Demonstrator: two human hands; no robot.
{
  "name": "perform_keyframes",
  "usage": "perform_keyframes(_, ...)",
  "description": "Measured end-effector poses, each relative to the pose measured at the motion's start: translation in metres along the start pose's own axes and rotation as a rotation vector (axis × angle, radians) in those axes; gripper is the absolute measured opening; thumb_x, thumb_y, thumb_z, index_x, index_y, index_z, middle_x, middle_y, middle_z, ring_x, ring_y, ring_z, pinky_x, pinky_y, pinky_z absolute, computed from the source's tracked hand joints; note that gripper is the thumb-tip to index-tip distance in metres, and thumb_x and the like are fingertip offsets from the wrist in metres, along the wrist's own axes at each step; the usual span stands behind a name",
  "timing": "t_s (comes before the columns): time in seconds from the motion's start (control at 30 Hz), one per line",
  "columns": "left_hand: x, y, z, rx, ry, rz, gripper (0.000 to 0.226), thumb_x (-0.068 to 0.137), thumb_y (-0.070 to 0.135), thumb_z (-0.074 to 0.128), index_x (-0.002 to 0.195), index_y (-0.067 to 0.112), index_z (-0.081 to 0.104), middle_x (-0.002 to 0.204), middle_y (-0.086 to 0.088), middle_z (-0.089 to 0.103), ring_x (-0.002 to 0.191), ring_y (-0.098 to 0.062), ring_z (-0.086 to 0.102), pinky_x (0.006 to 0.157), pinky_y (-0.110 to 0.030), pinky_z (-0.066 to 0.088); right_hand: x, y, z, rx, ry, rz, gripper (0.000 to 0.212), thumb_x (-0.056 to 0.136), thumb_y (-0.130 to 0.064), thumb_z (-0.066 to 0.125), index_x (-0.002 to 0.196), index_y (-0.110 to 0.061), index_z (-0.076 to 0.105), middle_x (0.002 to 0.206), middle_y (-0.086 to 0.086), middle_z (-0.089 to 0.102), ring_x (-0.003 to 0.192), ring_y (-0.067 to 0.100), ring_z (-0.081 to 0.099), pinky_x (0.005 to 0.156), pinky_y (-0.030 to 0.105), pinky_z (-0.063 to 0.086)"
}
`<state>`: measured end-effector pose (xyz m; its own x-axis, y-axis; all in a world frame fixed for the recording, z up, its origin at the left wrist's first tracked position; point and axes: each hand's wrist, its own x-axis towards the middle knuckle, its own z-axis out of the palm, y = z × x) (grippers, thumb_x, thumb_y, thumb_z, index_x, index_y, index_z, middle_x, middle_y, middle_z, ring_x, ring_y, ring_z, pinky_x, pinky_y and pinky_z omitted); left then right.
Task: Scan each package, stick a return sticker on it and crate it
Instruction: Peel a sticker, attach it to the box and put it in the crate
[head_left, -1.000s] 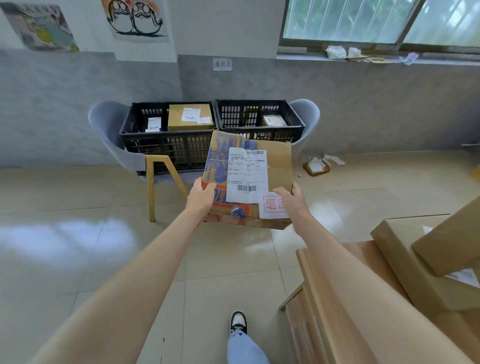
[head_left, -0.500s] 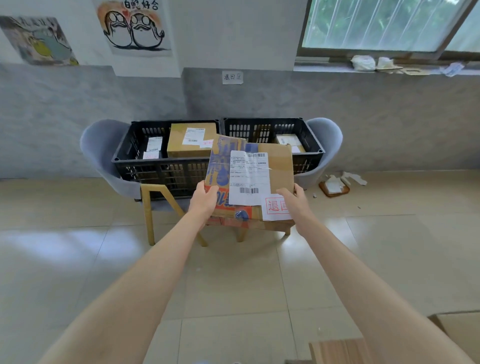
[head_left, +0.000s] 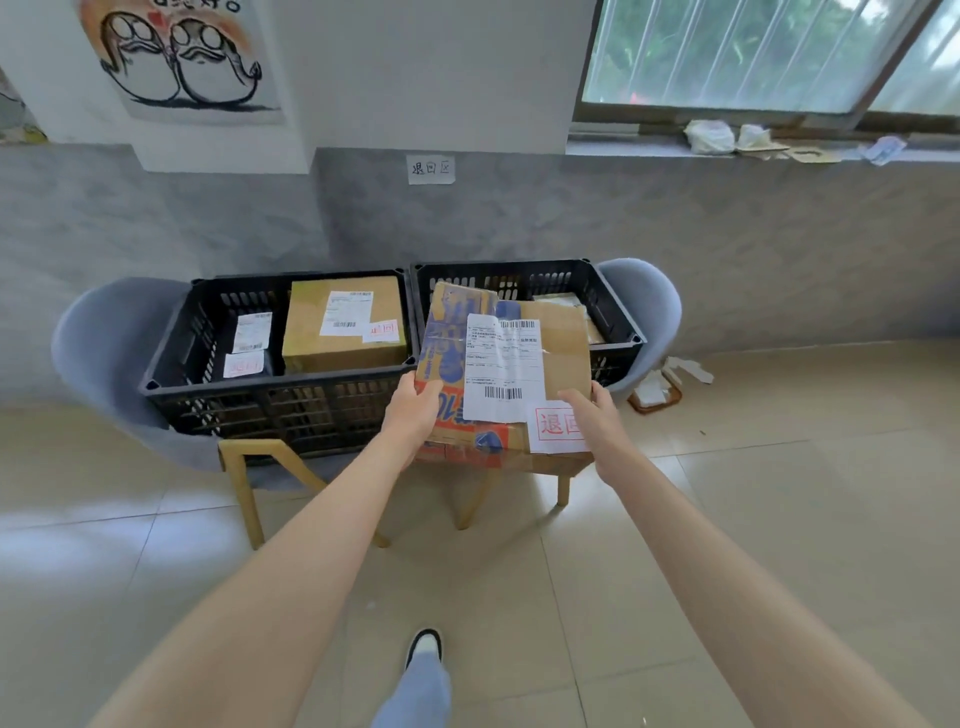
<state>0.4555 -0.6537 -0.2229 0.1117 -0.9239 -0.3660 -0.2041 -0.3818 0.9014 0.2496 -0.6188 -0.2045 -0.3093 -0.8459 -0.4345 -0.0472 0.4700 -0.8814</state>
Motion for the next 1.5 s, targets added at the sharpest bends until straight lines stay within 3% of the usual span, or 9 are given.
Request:
perform_keyframes(0.27, 0.097, 0.050, -0.002, 0.012, -0.091, 0.035, 0.033, 0.100, 0.036, 0.040, 0.126, 0.016, 0.041, 0.107, -0.006, 0.062, 0.087, -0.019, 0.063, 0.065, -0.029, 0.050, 0.076, -0.057, 0.025, 0.020, 0.076, -0.025, 0.033, 0.093, -0.025, 0.052, 0.125, -0.020, 0.048, 0.088, -0.001, 0.065, 0.073, 0.011, 0.062, 0.060, 0.023, 0.046)
perform_keyframes(0.4, 0.132, 0.065, 0.004, 0.030, -0.118, 0.021, 0.033, 0.099, 0.037, 0.041, 0.125, 0.017, 0.042, 0.108, -0.007, 0.063, 0.091, -0.020, 0.064, 0.076, -0.034, 0.053, 0.105, -0.071, 0.029, 0.051, 0.104, -0.028, 0.024, 0.093, -0.022, 0.051, 0.117, -0.021, 0.051, 0.087, -0.001, 0.064, 0.074, 0.011, 0.062, 0.059, 0.022, 0.046)
perform_keyframes(0.6, 0.171, 0.079, 0.026, 0.088, -0.147, -0.004, 0.024, 0.097, 0.040, 0.041, 0.115, 0.025, 0.038, 0.115, -0.007, 0.061, 0.100, -0.024, 0.063, 0.092, -0.044, 0.051, 0.148, -0.077, 0.022, 0.044, 0.152, 0.004, 0.036, 0.093, -0.023, 0.048, 0.129, -0.018, 0.049, 0.090, -0.001, 0.063, 0.075, 0.010, 0.061, 0.057, 0.021, 0.042)
perform_keyframes(0.73, 0.191, 0.090, 0.044, 0.070, -0.156, -0.016, 0.020, 0.099, 0.036, 0.042, 0.113, 0.023, 0.037, 0.106, -0.005, 0.063, 0.088, -0.020, 0.064, 0.077, -0.034, 0.051, 0.178, -0.081, 0.014, 0.042, 0.161, 0.023, 0.049, 0.095, -0.024, 0.048, 0.142, -0.021, 0.035, 0.094, -0.002, 0.060, 0.076, 0.008, 0.058, 0.058, 0.022, 0.041)
perform_keyframes(0.83, 0.211, 0.097, 0.060, 0.063, -0.155, -0.032, 0.023, 0.099, 0.035, 0.042, 0.116, 0.020, 0.038, 0.104, -0.005, 0.063, 0.084, -0.019, 0.063, 0.077, -0.034, 0.051, 0.209, -0.085, 0.007, 0.028, 0.141, 0.020, 0.050, 0.094, -0.023, 0.049, 0.141, -0.019, 0.035, 0.102, 0.002, 0.061, 0.083, 0.012, 0.060, 0.062, 0.023, 0.044)
perform_keyframes(0.97, 0.242, 0.106, 0.087, 0.080, -0.110, -0.072, 0.027, 0.098, 0.036, 0.043, 0.119, 0.019, 0.039, 0.108, -0.007, 0.063, 0.094, -0.024, 0.064, 0.083, -0.037, 0.051, 0.255, -0.094, -0.006, -0.004, 0.097, 0.015, 0.049, 0.095, -0.024, 0.049, 0.142, -0.019, 0.033, 0.110, 0.000, 0.056, 0.098, 0.016, 0.057, 0.066, 0.025, 0.042)
perform_keyframes(1.1, 0.271, 0.119, 0.125, 0.067, -0.079, -0.115, 0.022, 0.098, 0.036, 0.045, 0.113, 0.020, 0.040, 0.096, -0.002, 0.063, 0.077, -0.016, 0.063, 0.069, -0.031, 0.051, 0.311, -0.103, -0.030, -0.057, 0.042, 0.030, 0.046, 0.095, -0.027, 0.048, 0.139, -0.019, 0.037, 0.124, 0.001, 0.057, 0.108, 0.019, 0.055, 0.068, 0.025, 0.041)
perform_keyframes(1.23, 0.295, 0.129, 0.167, 0.032, -0.042, -0.148, 0.020, 0.099, 0.032, 0.045, 0.112, 0.018, 0.039, 0.098, -0.003, 0.060, 0.071, -0.010, 0.059, 0.057, -0.022, 0.045, 0.363, -0.109, -0.058, -0.103, -0.006, 0.071, 0.049, 0.095, -0.028, 0.049, 0.142, -0.019, 0.035, 0.130, 0.005, 0.054, 0.115, 0.023, 0.054, 0.087, 0.036, 0.044)
perform_keyframes(1.5, 0.346, 0.118, 0.229, -0.043, 0.000, -0.283, 0.023, 0.099, 0.035, 0.045, 0.114, 0.019, 0.040, 0.095, -0.002, 0.064, 0.075, -0.011, 0.064, 0.064, -0.026, 0.052, 0.455, -0.105, -0.086, -0.162, -0.086, 0.119, 0.046, 0.096, -0.026, 0.049, 0.139, -0.016, 0.039, 0.129, 0.005, 0.055, 0.108, 0.021, 0.056, 0.079, 0.031, 0.043)
